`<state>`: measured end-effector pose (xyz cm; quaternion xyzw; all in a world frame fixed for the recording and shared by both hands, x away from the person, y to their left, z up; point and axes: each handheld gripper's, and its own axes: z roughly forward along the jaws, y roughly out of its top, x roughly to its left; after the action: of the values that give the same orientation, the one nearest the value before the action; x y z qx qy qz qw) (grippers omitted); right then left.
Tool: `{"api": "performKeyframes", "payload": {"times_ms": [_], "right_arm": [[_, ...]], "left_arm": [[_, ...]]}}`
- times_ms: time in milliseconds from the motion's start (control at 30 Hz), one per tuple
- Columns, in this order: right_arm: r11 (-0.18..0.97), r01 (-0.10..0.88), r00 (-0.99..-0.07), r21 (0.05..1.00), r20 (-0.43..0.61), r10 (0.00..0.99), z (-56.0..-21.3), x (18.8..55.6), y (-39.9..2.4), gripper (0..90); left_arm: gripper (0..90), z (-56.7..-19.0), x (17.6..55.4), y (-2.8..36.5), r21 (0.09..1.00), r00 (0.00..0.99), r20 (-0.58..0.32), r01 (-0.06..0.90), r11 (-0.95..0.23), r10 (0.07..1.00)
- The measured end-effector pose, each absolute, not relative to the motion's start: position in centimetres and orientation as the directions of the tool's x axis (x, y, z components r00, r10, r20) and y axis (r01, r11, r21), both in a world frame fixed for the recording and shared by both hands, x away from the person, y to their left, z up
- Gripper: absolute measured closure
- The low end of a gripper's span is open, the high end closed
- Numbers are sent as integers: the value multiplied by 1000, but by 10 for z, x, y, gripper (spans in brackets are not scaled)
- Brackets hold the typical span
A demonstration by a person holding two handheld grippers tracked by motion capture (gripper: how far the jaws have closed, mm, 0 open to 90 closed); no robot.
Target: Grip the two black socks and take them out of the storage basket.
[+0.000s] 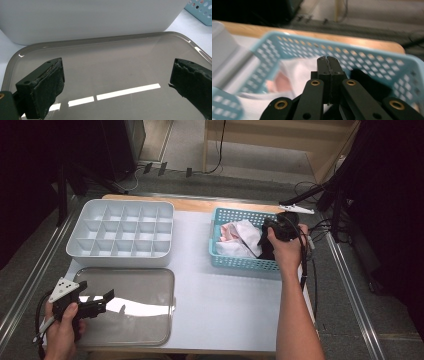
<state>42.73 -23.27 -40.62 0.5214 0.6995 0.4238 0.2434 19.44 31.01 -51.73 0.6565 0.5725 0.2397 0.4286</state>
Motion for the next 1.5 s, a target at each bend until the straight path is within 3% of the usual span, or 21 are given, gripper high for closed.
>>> {"api": "performKeyframes", "payload": {"times_ms": [100,167,333,367,700,800,967,1067,1167,1233,1267,1300,1500], "right_arm": [[94,501,-362,860,109,926,-398,430,-224,900],[116,530,-321,840,72,944,-399,436,-220,900],[79,600,-232,796,79,969,-412,449,-233,770],[44,639,-180,768,94,979,-421,457,-240,713],[-52,748,8,662,70,998,-459,499,-245,507],[-53,786,42,616,32,999,-474,508,-246,488],[-107,806,70,582,87,994,-493,519,-249,437],[-86,805,79,587,36,996,-497,522,-247,400],[-61,810,86,583,-16,996,-498,522,-245,495],[-63,810,98,584,-29,995,-497,521,-247,721],[-63,810,98,584,-29,995,-497,521,-247,721],[-73,821,101,567,-17,995,-494,519,-249,802],[-30,751,7,660,38,999,-476,511,-243,826]], "left_arm": [[0,-517,194,311,836,230,-177,548,22,957],[0,-517,194,311,837,232,-178,547,24,956],[0,-517,194,313,837,227,-182,547,30,957],[0,-517,194,313,837,224,-186,546,34,957],[0,-518,194,317,834,223,-195,549,42,955],[0,-518,195,318,835,226,-200,549,45,953],[0,-518,194,317,835,228,-199,548,43,953],[0,-518,194,317,836,234,-200,547,41,951],[0,-518,194,316,836,235,-199,548,40,951],[0,-518,194,315,833,238,-197,552,34,951],[0,-518,194,315,833,238,-197,552,34,951],[0,-519,194,316,834,237,-198,551,36,951],[0,-518,193,317,838,233,-203,544,45,951]]}}
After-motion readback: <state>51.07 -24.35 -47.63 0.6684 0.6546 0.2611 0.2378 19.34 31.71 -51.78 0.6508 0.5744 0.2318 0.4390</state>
